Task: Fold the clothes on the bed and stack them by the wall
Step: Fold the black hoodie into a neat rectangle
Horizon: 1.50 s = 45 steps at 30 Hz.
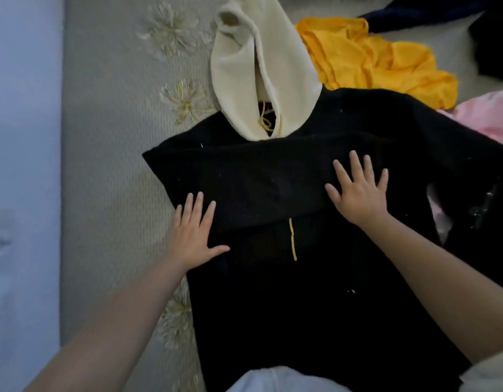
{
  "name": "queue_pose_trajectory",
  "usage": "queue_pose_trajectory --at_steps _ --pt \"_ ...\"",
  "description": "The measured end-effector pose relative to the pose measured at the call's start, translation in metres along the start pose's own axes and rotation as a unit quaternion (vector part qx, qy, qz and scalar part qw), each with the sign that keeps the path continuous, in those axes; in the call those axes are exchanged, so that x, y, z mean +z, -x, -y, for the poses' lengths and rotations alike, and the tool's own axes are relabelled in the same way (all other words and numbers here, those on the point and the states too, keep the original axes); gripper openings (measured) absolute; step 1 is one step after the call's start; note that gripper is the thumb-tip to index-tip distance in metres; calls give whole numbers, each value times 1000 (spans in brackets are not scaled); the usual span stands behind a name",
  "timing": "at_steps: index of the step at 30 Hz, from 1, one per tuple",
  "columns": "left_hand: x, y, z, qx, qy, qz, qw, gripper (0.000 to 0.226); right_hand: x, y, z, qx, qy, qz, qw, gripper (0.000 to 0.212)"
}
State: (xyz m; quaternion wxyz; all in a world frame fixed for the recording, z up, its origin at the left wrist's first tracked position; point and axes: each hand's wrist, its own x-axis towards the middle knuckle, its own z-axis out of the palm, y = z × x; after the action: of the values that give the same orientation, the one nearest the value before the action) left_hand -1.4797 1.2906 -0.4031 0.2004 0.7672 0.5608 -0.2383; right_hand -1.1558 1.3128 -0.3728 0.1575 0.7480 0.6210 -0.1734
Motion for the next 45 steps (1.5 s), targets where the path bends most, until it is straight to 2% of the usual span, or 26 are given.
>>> queue_pose_trajectory --at_steps 3,6,12,15,22,24,26,29,33,35,37,40,43,45 --pt "12 -6 8 -22 17 18 999 84 14 5 -12 17 -3 58 998 61" --pt "12 -12 9 -28 -9 12 999 75 18 3 -11 31 2 75 997 60" --pt "7 -3 12 -55 46 -27 997 66 26 22 15 60 -13 39 997 57" --pt "3 4 23 -54 38 -28 997 64 40 44 23 47 -1 64 997 62" --pt "-7 13 25 -28 -37 94 994 75 32 69 21 62 -34 144 987 60" --pt "-20 15 17 -22 -57 99 993 73 23 80 13 57 -52 151 985 57" --pt "-32 17 -2 3 -43 38 998 66 19 95 -1 72 -68 126 987 55" --pt "-40 17 -49 85 22 -61 994 61 20 123 -39 138 -78 30 987 52" --pt "-36 19 -130 178 54 -115 976 59 25 155 -111 297 -135 -100 940 59" --pt "-27 21 -166 186 65 -109 974 60 26 158 -146 362 -232 -134 893 66" --pt "-15 23 -198 179 59 -92 978 61 30 153 -174 382 -332 -140 851 71" --pt "-7 20 -237 162 46 -91 982 63 37 141 -198 356 -394 -135 837 74" --pt "-2 10 -266 143 25 -68 987 67 39 132 -212 340 -445 -148 816 68" --pt "7 5 -277 127 -18 -9 992 69 38 132 -224 307 -417 -138 844 60"
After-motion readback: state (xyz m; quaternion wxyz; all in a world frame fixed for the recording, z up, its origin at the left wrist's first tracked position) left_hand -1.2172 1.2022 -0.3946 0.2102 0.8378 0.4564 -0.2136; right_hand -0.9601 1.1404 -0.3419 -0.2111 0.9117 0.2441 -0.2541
